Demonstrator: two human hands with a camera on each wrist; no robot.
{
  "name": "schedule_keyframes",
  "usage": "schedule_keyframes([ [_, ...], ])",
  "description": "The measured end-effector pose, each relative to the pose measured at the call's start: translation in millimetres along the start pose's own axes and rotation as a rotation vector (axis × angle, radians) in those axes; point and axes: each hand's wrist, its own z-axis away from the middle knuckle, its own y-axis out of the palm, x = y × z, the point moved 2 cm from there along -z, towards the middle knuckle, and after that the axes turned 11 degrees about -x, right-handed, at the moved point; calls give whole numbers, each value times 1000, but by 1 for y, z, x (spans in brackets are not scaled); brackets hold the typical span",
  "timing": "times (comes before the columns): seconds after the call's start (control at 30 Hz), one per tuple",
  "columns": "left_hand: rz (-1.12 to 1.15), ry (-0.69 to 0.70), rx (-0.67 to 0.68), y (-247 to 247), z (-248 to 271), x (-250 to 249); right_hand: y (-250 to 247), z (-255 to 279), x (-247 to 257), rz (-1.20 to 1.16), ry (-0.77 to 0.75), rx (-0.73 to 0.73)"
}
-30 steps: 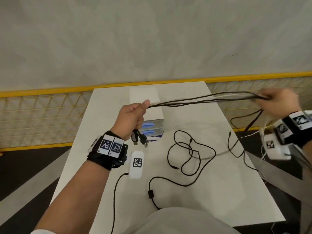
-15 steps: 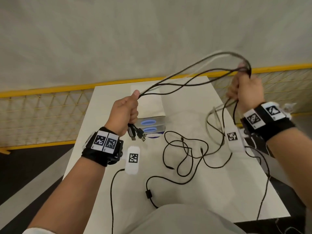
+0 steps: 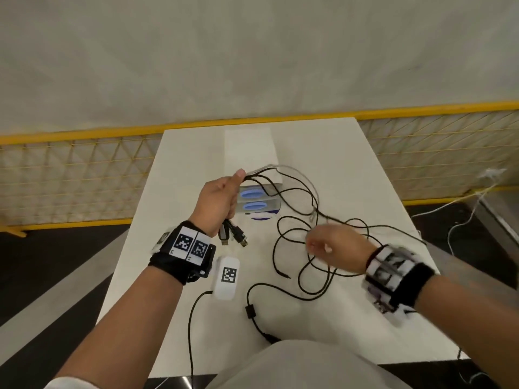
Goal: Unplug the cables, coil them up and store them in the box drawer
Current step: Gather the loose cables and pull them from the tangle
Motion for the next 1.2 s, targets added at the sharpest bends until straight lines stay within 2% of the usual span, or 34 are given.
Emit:
schedule_keyframes([
  [0.07,-6,-13,7,3,2,3,39,2,22,-10,-76,188],
  [0.17,-38,-3,27,8,7,5,94,0,42,77,-86,442],
  [0.27,-92,2,28,9,14,7,124,-5,47,296,-142,514],
  [0.3,-98,0,28,8,16,8,127,-7,47,300,-137,521],
  [0.37,-96,-8,33,7,18,11,123,-7,49,139,-68,505],
  [0.5,-85,-44,35,1,19,19,75,-15,58,-267,138,426],
  [0.63,-68,-104,120,5,20,26,16,-22,83,-387,53,378],
  [0.73,-14,-137,231,12,22,27,-15,-29,91,-592,55,296],
  [0.83,-18,-161,298,18,26,26,-29,-39,83,-790,76,82],
  [0.9,-23,-157,335,24,27,28,-32,-46,74,-798,121,-102],
  [0.97,16,-159,354,28,27,30,-31,-52,68,-765,169,-222],
  [1.1,128,-241,326,31,24,35,-22,-52,67,-775,188,-332],
  [1.2,116,-298,361,32,24,35,-21,-51,67,-785,200,-436],
])
